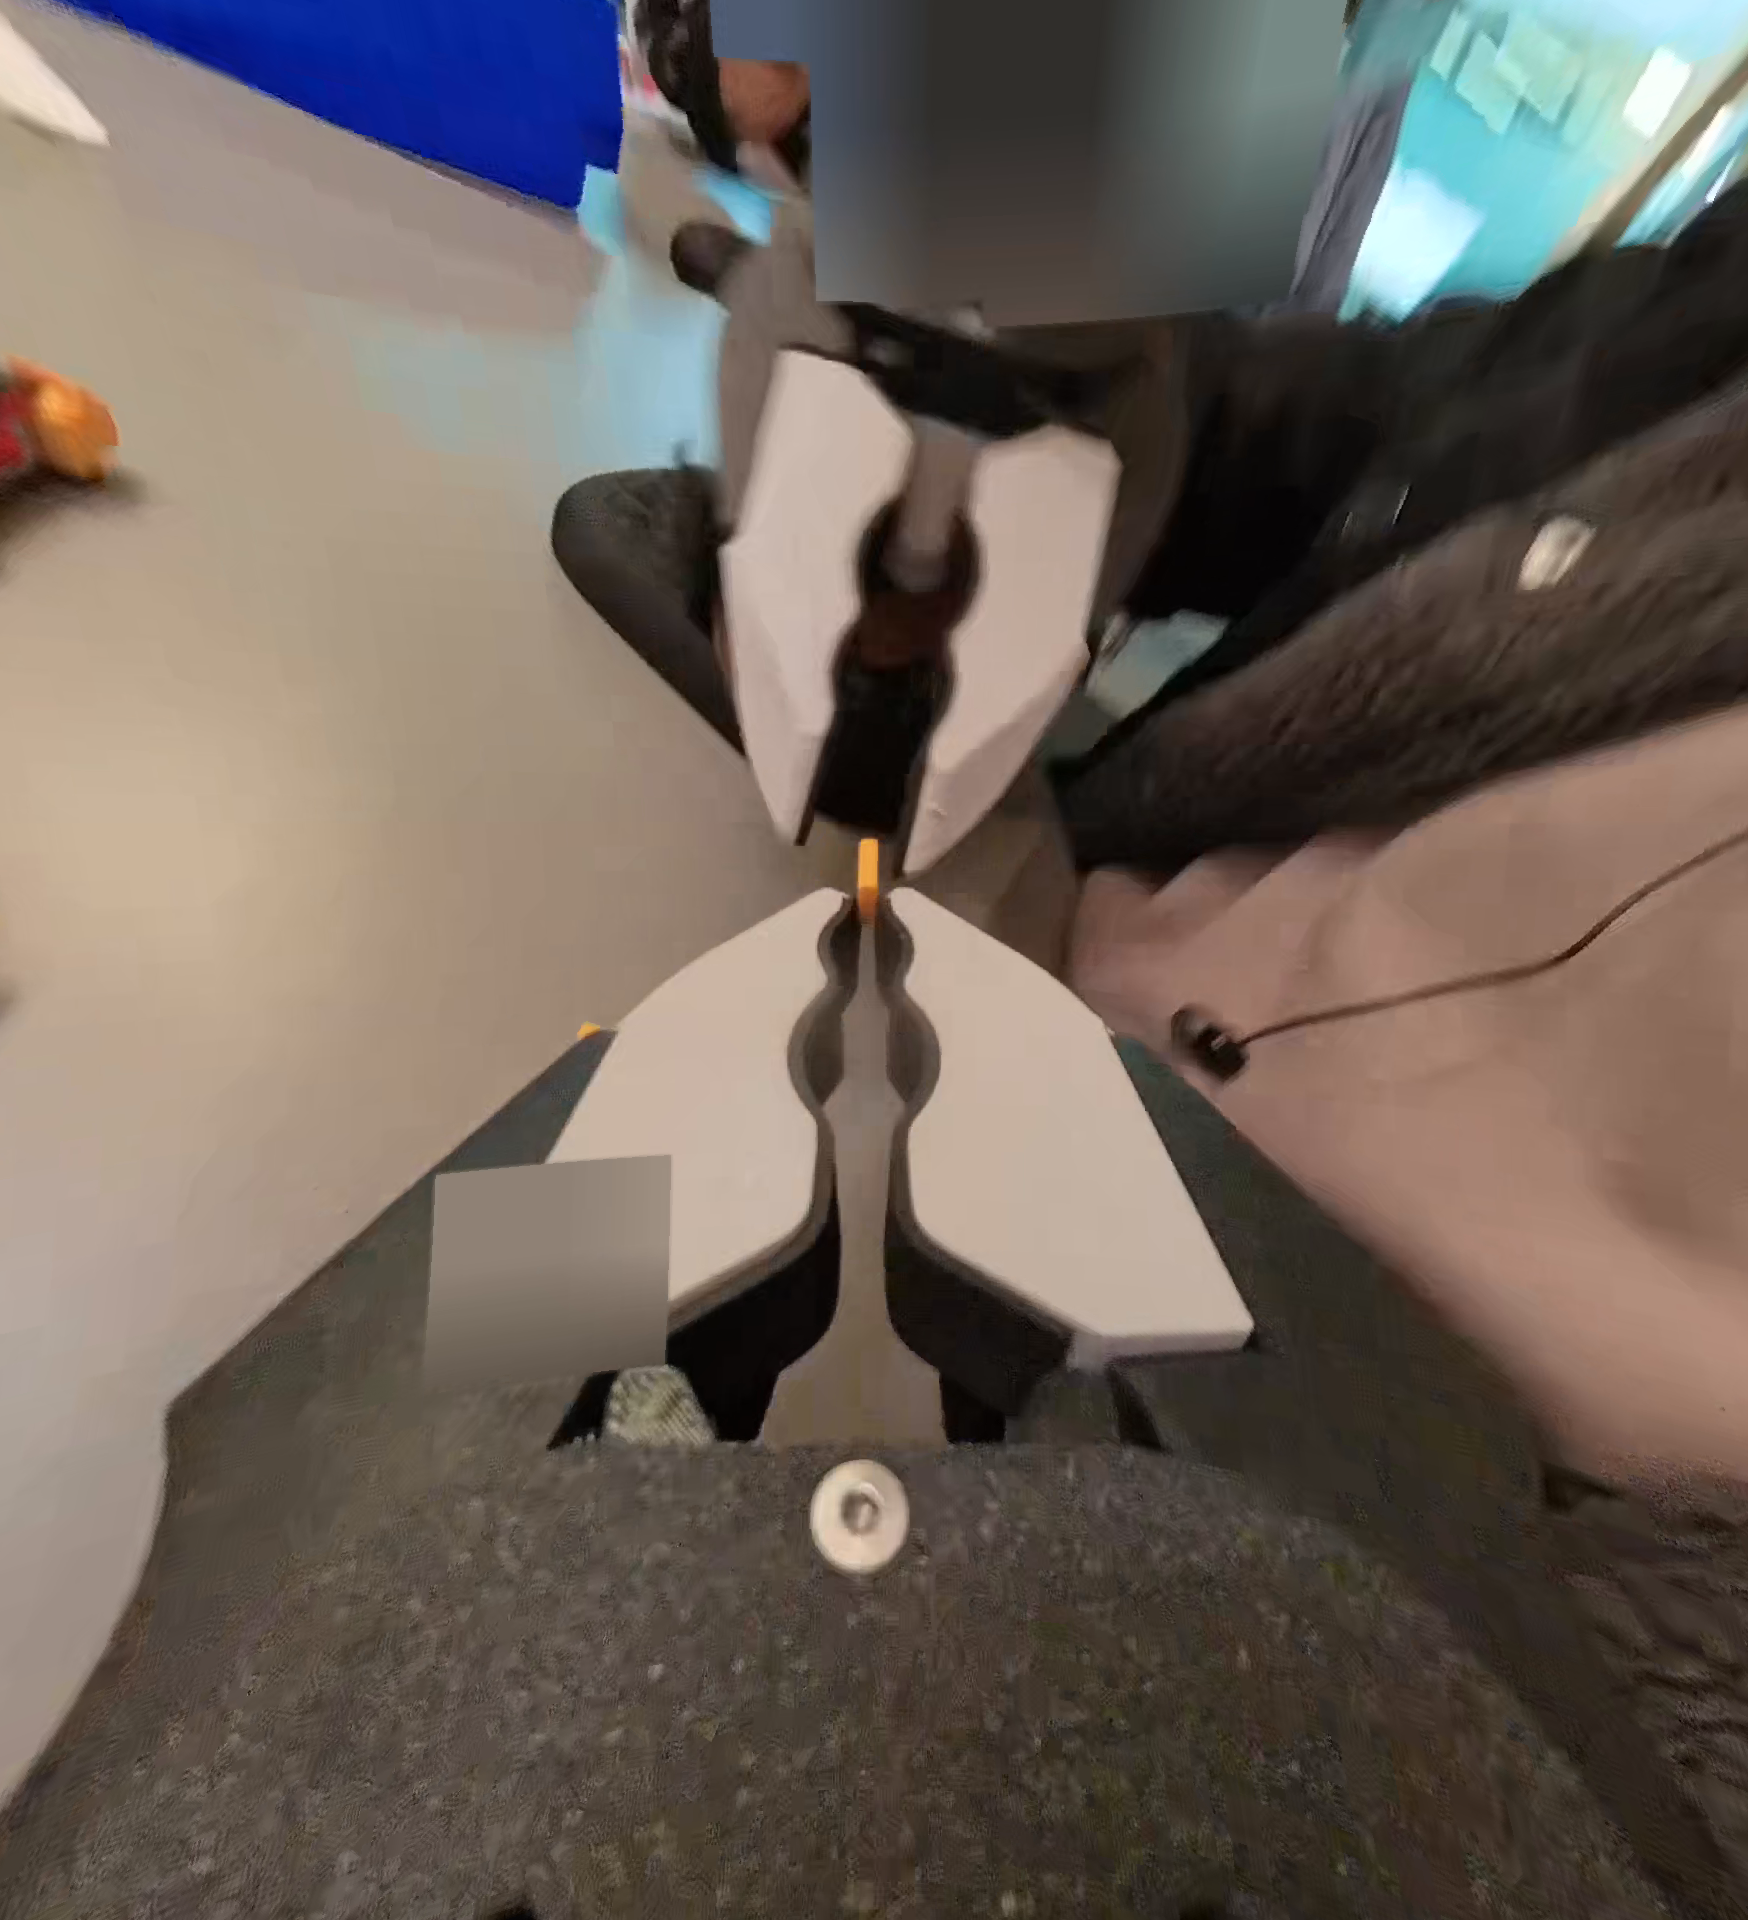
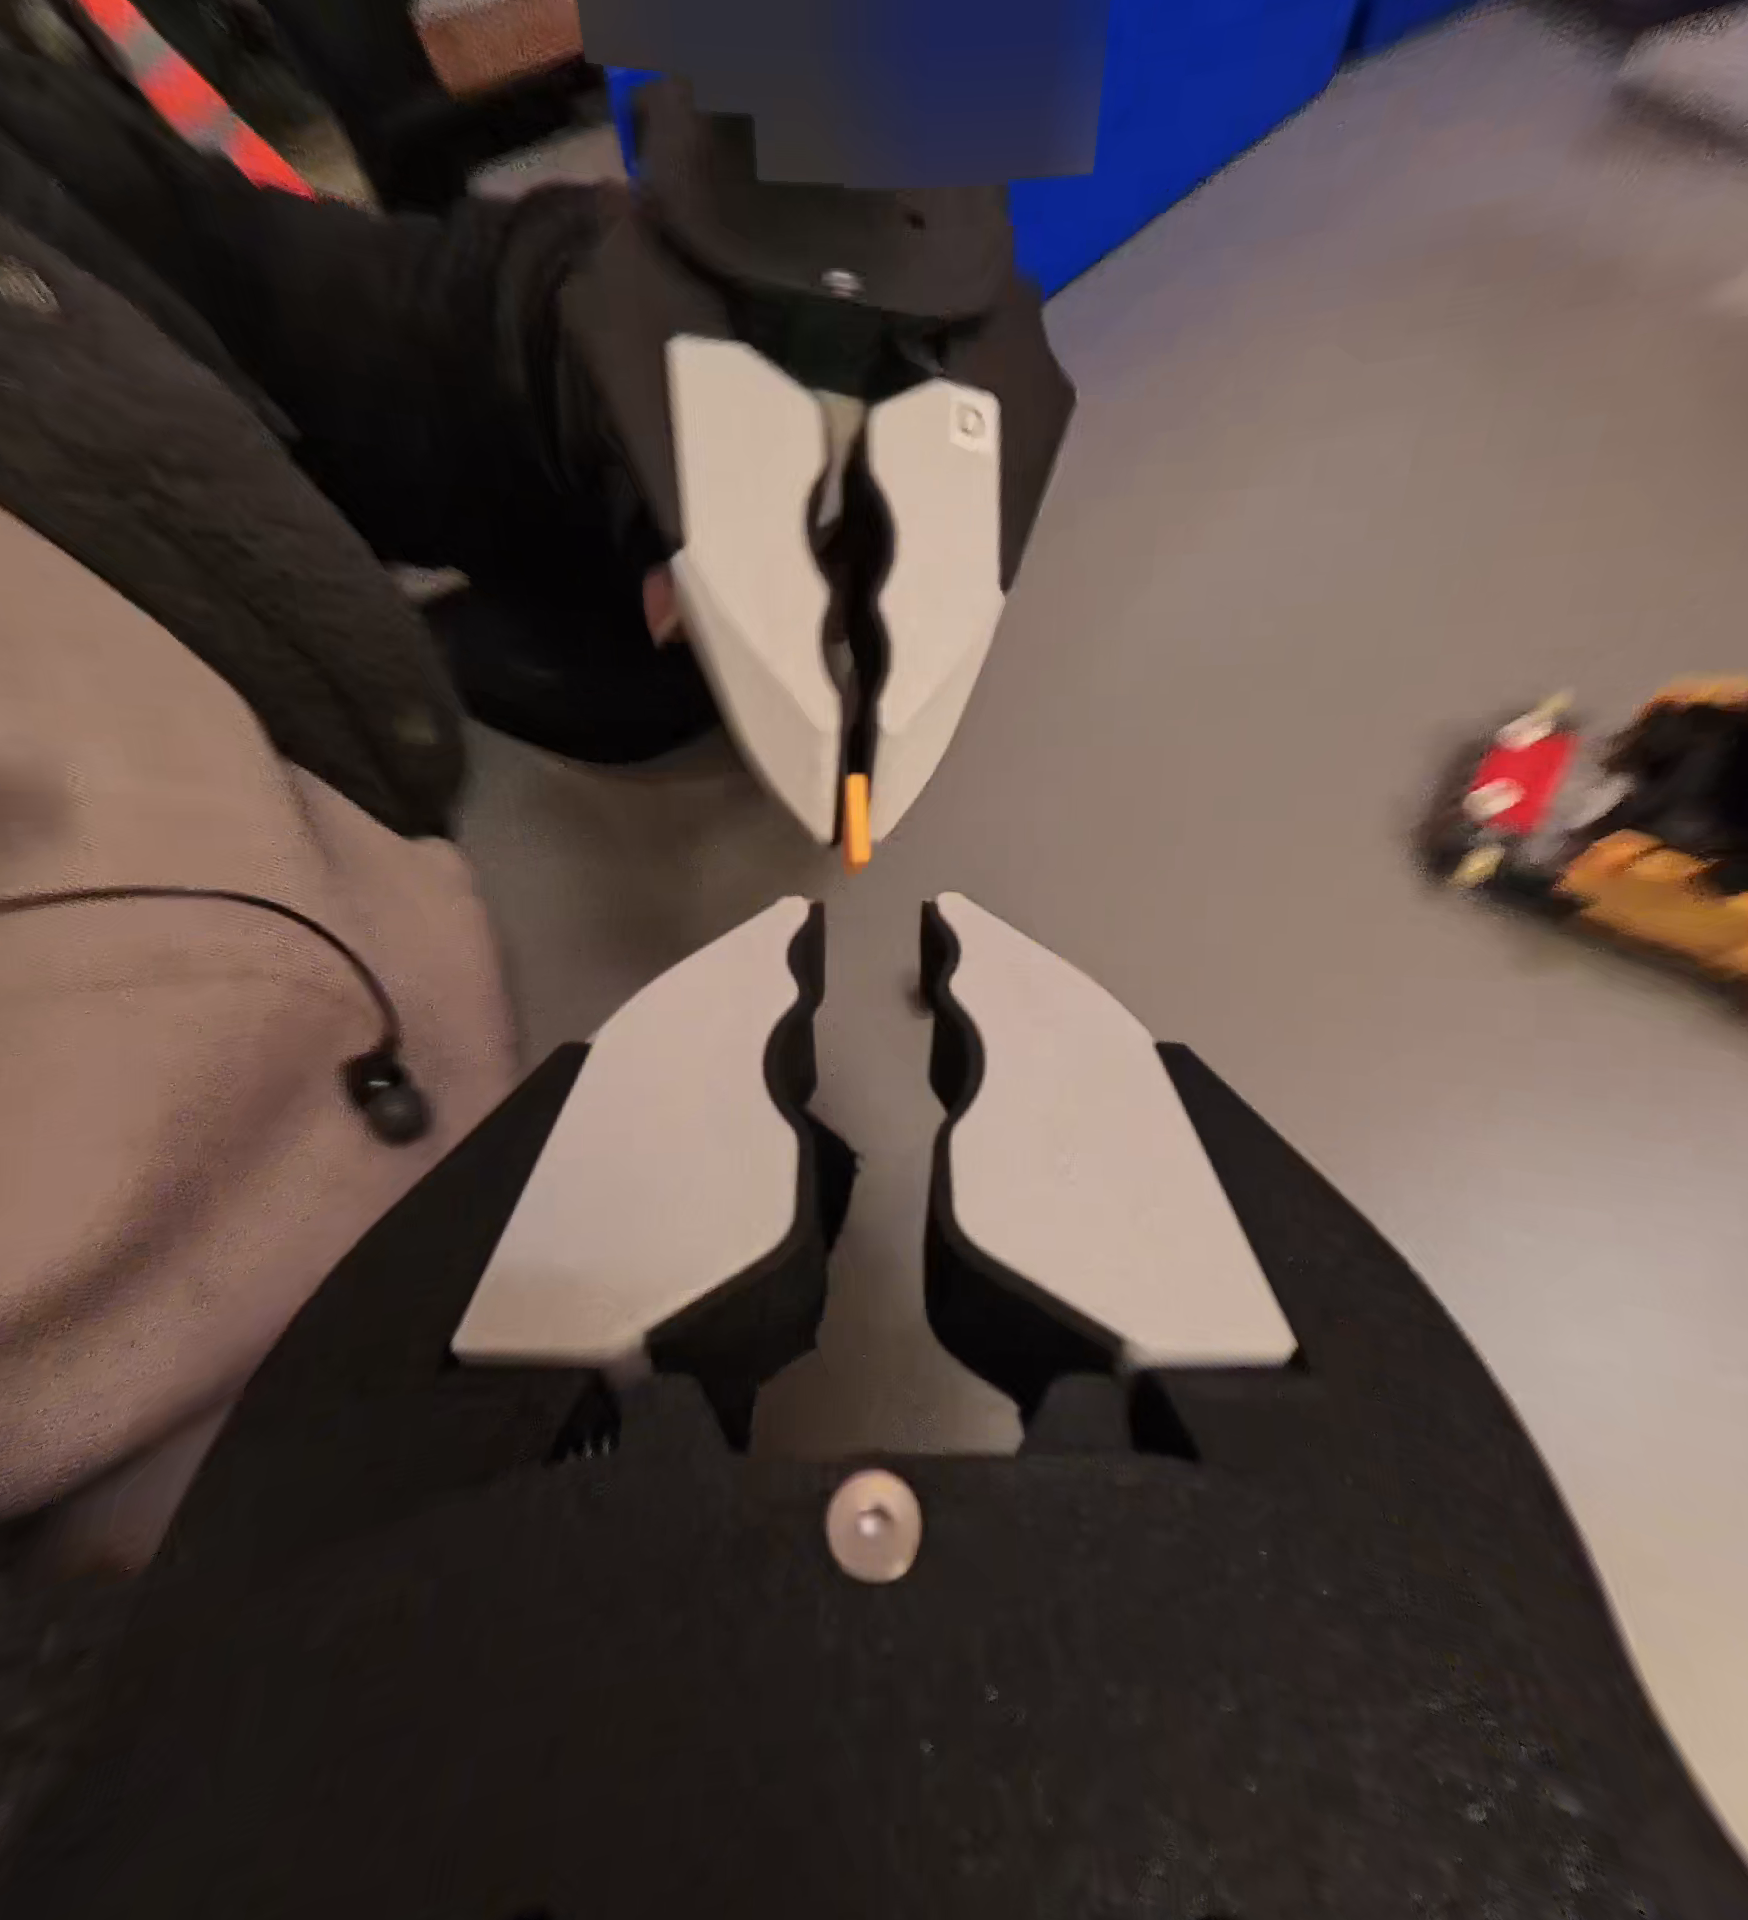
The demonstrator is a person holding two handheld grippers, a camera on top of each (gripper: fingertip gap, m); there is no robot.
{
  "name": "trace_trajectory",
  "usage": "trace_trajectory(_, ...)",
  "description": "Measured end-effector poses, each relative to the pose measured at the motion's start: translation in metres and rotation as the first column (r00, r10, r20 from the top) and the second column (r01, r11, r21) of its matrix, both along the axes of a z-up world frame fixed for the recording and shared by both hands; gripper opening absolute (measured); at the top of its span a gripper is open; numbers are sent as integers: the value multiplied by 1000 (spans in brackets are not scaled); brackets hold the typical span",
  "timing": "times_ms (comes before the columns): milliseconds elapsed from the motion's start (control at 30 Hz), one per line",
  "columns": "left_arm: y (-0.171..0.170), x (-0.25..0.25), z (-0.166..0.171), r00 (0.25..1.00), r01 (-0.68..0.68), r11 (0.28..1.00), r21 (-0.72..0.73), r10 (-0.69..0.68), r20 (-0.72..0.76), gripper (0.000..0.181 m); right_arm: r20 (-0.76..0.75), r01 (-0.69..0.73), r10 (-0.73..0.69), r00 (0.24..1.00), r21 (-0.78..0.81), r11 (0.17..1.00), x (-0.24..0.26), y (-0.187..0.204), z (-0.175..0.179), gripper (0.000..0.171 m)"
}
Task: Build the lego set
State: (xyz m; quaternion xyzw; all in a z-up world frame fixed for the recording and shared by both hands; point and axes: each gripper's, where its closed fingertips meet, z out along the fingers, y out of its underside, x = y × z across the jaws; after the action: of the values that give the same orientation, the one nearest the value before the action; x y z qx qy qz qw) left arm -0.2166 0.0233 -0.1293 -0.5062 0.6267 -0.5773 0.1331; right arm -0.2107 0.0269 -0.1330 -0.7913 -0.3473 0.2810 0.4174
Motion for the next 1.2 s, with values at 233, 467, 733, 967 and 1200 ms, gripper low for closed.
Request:
trace_trajectory(233,12,1,6,994,-36,904,-426,-12,-109,3,311,2,-119,943,352,936,-2,18,10,18)
trace_trajectory(467,12,0,4,991,-38,884,-465,-26,-131,2,357,-66,-61,932,333,940,-8,22,6,8)
trace_trajectory(733,19,1,-10,993,-53,961,-273,21,-120,8,364,-209,125,923,203,957,-2,17,-8,8)
trace_trajectory(967,15,2,-21,979,-58,941,-334,-12,-205,10,522,-451,331,787,120,884,-9,11,-23,8)
trace_trajectory(1200,8,0,-25,972,-29,940,-341,-53,-229,4,635,-600,439,635,48,799,-9,14,-22,8)
